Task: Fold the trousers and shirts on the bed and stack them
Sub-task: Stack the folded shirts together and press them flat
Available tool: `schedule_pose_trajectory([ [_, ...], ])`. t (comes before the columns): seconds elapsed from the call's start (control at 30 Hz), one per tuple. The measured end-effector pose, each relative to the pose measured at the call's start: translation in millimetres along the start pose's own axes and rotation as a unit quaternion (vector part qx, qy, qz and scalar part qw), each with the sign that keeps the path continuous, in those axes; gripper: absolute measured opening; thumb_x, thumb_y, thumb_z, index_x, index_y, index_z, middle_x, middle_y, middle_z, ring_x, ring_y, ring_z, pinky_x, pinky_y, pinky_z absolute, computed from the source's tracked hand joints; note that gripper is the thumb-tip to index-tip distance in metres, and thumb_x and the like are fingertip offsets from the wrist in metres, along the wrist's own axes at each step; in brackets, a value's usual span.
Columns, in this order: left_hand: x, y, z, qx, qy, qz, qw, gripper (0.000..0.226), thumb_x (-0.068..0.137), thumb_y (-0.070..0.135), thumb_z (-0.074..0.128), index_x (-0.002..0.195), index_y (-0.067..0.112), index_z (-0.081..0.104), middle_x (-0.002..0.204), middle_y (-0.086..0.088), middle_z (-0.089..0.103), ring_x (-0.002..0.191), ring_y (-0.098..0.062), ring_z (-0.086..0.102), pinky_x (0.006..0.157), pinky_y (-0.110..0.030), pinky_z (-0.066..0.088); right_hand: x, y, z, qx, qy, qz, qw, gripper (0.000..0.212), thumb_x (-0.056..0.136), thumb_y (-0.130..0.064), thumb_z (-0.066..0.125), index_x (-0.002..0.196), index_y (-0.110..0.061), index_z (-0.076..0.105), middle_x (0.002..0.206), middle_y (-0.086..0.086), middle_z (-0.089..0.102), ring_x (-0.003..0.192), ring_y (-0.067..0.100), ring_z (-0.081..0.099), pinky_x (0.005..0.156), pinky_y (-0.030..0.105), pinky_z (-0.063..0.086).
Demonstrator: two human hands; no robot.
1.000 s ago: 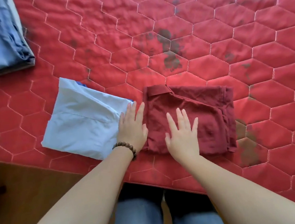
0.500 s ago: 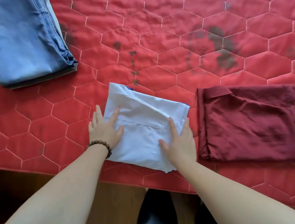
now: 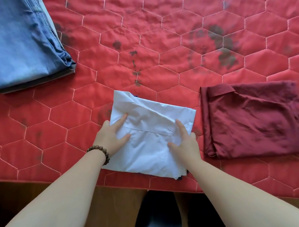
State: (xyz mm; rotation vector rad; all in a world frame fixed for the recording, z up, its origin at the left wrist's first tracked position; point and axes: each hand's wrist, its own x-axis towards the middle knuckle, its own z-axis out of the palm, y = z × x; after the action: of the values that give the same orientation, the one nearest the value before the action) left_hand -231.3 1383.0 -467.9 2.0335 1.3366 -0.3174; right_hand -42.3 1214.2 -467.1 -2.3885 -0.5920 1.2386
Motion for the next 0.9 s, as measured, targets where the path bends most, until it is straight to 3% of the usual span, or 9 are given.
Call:
schedule_pose_trajectory([
  [0.07, -7.7, 5.7, -1.9, -0.043, -0.005, -0.007, 0.999, 0.068, 0.081, 0.047, 0.064, 0.138, 0.059, 0.028, 0.099, 0.002, 0.043, 0.083, -0.016, 0.051, 0.083, -0.028, 0.041, -3.9, -3.2, -6.4, -0.001, -0.006, -0.025, 1.000, 0.065, 0.087, -0.017, 0.054, 0.140, -0.048, 0.032, 0.114, 0.004, 0.041, 0.073, 0.005, 0.044, 0.068, 0.028, 0.033],
  [0.17, -23.5, 24.3, -5.1, -0.089, 0.034, -0.006, 0.995, 0.060, 0.081, 0.037, 0.069, 0.136, 0.044, 0.045, 0.106, -0.001, 0.052, 0.100, -0.021, 0.054, 0.088, -0.027, 0.039, -12.8, -9.2, -26.0, -0.029, 0.015, -0.084, 0.996, 0.058, 0.088, -0.008, 0.048, 0.137, -0.038, 0.044, 0.108, -0.001, 0.042, 0.082, 0.020, 0.053, 0.067, 0.029, 0.035],
  [0.27, -44.8, 63.8, -5.5, -0.088, 0.096, 0.010, 0.991, 0.054, 0.082, 0.033, 0.069, 0.134, 0.034, 0.053, 0.107, 0.001, 0.054, 0.101, -0.022, 0.057, 0.086, -0.029, 0.043, -26.1, -10.2, -62.9, -0.060, 0.048, -0.143, 0.987, 0.059, 0.089, -0.007, 0.047, 0.139, -0.038, 0.044, 0.110, -0.006, 0.043, 0.086, 0.020, 0.054, 0.072, 0.032, 0.044],
  [0.4, -67.6, 137.7, 10.6, -0.072, 0.163, 0.049, 0.983, 0.057, 0.082, 0.031, 0.069, 0.136, 0.033, 0.051, 0.119, -0.002, 0.054, 0.101, -0.024, 0.059, 0.083, -0.034, 0.047, -37.8, 9.0, -129.4, -0.081, 0.099, -0.186, 0.974, 0.062, 0.088, -0.007, 0.049, 0.141, -0.038, 0.042, 0.123, -0.004, 0.046, 0.087, 0.026, 0.058, 0.074, 0.039, 0.050],
  [0.73, -64.4, 308.3, 100.2, -0.050, 0.237, 0.099, 0.965, 0.060, 0.068, 0.020, 0.083, 0.125, 0.016, 0.063, 0.116, -0.012, 0.063, 0.067, -0.030, 0.066, 0.049, -0.034, 0.051, 9.9, 113.3, -283.7, -0.124, 0.132, -0.213, 0.960, 0.062, 0.089, -0.007, 0.053, 0.142, -0.038, 0.041, 0.130, -0.005, 0.045, 0.090, 0.025, 0.059, 0.072, 0.033, 0.046],
  [0.83, -55.2, 325.9, 133.3, -0.058, 0.238, 0.078, 0.966, 0.063, 0.072, 0.026, 0.081, 0.131, 0.020, 0.058, 0.127, -0.011, 0.056, 0.080, -0.028, 0.067, 0.056, -0.034, 0.054, 34.2, 141.6, -301.6, -0.112, 0.129, -0.213, 0.962, 0.065, 0.088, -0.010, 0.056, 0.142, -0.041, 0.038, 0.132, -0.005, 0.041, 0.089, 0.024, 0.059, 0.073, 0.034, 0.048],
  [0.9, -44.7, 324.1, 156.6, -0.093, 0.189, 0.033, 0.977, 0.066, 0.078, 0.031, 0.075, 0.139, 0.023, 0.049, 0.142, -0.008, 0.041, 0.109, -0.025, 0.059, 0.079, -0.036, 0.053, 50.3, 162.5, -305.6, -0.121, 0.095, -0.167, 0.974, 0.070, 0.087, -0.014, 0.059, 0.145, -0.043, 0.030, 0.135, 0.000, 0.034, 0.091, 0.026, 0.058, 0.081, 0.037, 0.049],
])
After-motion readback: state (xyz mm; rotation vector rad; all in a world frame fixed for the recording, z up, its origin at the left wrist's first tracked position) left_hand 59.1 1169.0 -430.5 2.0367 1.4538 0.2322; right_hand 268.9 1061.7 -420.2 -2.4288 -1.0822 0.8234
